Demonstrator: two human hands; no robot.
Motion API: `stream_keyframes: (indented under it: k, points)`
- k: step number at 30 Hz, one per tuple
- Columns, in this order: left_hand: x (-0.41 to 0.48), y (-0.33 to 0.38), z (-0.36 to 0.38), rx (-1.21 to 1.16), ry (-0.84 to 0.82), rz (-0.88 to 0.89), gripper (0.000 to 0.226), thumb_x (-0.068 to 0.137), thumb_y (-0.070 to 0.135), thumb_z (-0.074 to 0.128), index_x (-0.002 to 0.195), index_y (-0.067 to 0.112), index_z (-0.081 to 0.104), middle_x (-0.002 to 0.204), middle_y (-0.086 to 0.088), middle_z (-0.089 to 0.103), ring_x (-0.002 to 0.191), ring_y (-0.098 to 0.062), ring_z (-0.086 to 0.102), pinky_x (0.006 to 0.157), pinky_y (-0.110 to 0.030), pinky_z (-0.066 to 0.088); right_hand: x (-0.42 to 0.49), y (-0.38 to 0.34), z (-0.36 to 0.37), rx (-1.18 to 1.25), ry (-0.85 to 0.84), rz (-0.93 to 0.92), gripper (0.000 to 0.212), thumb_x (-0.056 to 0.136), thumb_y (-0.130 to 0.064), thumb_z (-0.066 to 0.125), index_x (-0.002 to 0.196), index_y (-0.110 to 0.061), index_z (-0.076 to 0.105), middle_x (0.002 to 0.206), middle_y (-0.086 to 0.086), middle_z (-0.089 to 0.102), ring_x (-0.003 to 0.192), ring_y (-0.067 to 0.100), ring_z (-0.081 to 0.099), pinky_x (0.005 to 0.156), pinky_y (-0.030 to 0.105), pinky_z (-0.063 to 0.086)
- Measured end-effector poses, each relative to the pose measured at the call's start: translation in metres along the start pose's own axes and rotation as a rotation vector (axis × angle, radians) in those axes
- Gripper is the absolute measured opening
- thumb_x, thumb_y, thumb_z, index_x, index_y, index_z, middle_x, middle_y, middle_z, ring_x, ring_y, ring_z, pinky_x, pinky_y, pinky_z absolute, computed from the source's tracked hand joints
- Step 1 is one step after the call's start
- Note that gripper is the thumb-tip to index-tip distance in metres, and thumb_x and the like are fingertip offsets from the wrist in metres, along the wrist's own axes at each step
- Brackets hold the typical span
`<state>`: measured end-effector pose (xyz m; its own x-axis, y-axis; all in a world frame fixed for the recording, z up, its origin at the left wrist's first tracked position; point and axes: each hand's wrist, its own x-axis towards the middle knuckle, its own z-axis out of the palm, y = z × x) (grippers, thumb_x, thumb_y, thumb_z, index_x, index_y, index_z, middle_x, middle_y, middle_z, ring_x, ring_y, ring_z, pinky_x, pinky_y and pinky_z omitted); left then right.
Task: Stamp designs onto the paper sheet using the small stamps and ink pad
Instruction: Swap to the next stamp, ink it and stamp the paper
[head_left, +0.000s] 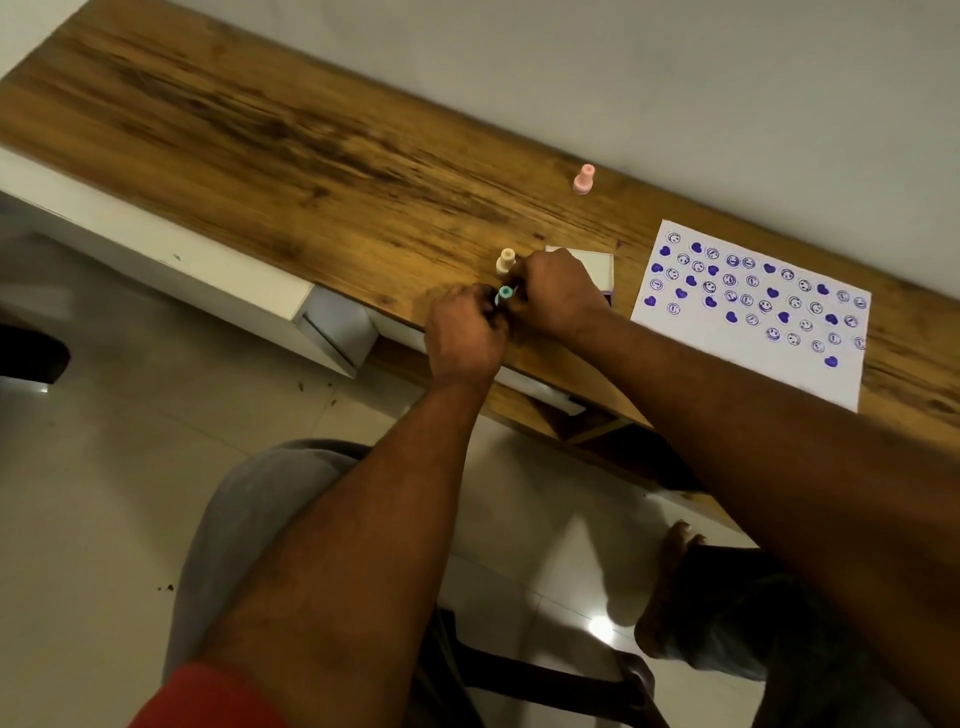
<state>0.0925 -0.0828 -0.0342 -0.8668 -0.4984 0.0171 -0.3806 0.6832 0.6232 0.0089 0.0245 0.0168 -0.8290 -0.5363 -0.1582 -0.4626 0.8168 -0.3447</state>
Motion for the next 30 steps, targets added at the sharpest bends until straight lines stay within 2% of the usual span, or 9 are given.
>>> stream_keyframes:
  k: [3,5,9,11,13,17,21,25,30]
  points:
    - [0.001,0.000,0.000,-0.016,0.020,-0.006,0.027,0.095,0.031,0.073,0.121,0.023,0.075,0.115,0.001,0.072,0.108,-0.017,0.064,0.088,-0.029,0.047,-0.009,0.013,-0.005,0.127,0.005,0.014,0.041,0.085,-0.047,0.077,0.119,-0.024,0.075,0.084,-0.007,0.068,0.077,0.010,0.063,0.061,0.018,0.036]
    - [0.004,0.002,0.000,-0.046,0.048,-0.039,0.030,0.096,0.036,0.073,0.123,0.023,0.074,0.116,0.002,0.070,0.108,-0.016,0.063,0.089,-0.032,0.050,-0.015,0.026,-0.015,0.191,0.029,0.034,0.041,0.083,-0.049,0.079,0.115,-0.025,0.076,0.081,-0.011,0.066,0.075,0.007,0.063,0.060,0.015,0.037]
    - [0.004,0.007,0.002,-0.025,0.103,-0.010,0.037,0.098,0.041,0.069,0.130,0.023,0.070,0.117,0.001,0.069,0.108,-0.018,0.063,0.085,-0.030,0.044,-0.002,0.064,-0.039,0.179,0.162,0.144,0.022,0.089,-0.043,0.074,0.103,-0.026,0.076,0.085,-0.005,0.073,0.079,0.012,0.068,0.064,0.023,0.047]
    - [0.005,0.006,0.004,-0.052,0.108,-0.015,0.046,0.097,0.042,0.070,0.138,0.020,0.065,0.123,-0.001,0.069,0.114,-0.020,0.063,0.088,-0.032,0.045,0.017,0.081,-0.053,0.094,0.250,0.190,0.026,0.088,-0.039,0.071,0.110,-0.025,0.073,0.091,0.000,0.075,0.088,0.020,0.070,0.073,0.025,0.049]
    - [0.004,0.002,0.005,-0.104,0.112,-0.040,0.059,0.093,0.045,0.073,0.144,0.019,0.060,0.126,-0.001,0.069,0.117,-0.020,0.062,0.093,-0.034,0.048,0.038,0.092,-0.063,-0.024,0.253,0.225,0.042,0.088,-0.038,0.071,0.125,-0.021,0.065,0.104,0.007,0.074,0.100,0.028,0.068,0.080,0.031,0.048]
    - [0.003,-0.004,0.009,-0.211,0.187,-0.051,0.061,0.082,0.046,0.082,0.132,0.019,0.063,0.096,0.006,0.061,0.088,-0.011,0.059,0.074,-0.032,0.052,0.077,0.098,-0.069,-0.164,0.122,0.220,0.063,0.091,-0.047,0.066,0.141,-0.015,0.047,0.123,0.016,0.065,0.112,0.037,0.063,0.086,0.042,0.051]
    - [0.003,-0.004,0.010,-0.265,0.204,-0.052,0.051,0.078,0.045,0.082,0.119,0.021,0.062,0.094,0.008,0.057,0.083,-0.009,0.057,0.069,-0.032,0.052,0.101,0.094,-0.063,-0.141,0.088,0.217,0.048,0.095,-0.047,0.060,0.134,-0.021,0.057,0.123,0.013,0.066,0.111,0.035,0.063,0.086,0.038,0.050]
    - [0.005,-0.006,0.012,-0.286,0.200,-0.048,0.049,0.077,0.043,0.082,0.117,0.022,0.061,0.093,0.008,0.057,0.082,-0.009,0.057,0.066,-0.027,0.047,0.106,0.095,-0.055,-0.085,0.119,0.238,0.032,0.092,-0.037,0.069,0.114,-0.014,0.070,0.114,0.015,0.070,0.104,0.034,0.066,0.078,0.032,0.046]
    - [0.007,-0.001,0.007,-0.368,0.222,-0.095,0.039,0.084,0.047,0.079,0.112,0.025,0.063,0.088,0.010,0.057,0.078,-0.015,0.062,0.066,-0.040,0.057,0.079,0.094,-0.053,-0.050,0.061,0.174,0.028,0.089,-0.034,0.076,0.108,-0.014,0.075,0.109,0.011,0.073,0.099,0.029,0.067,0.076,0.030,0.046]
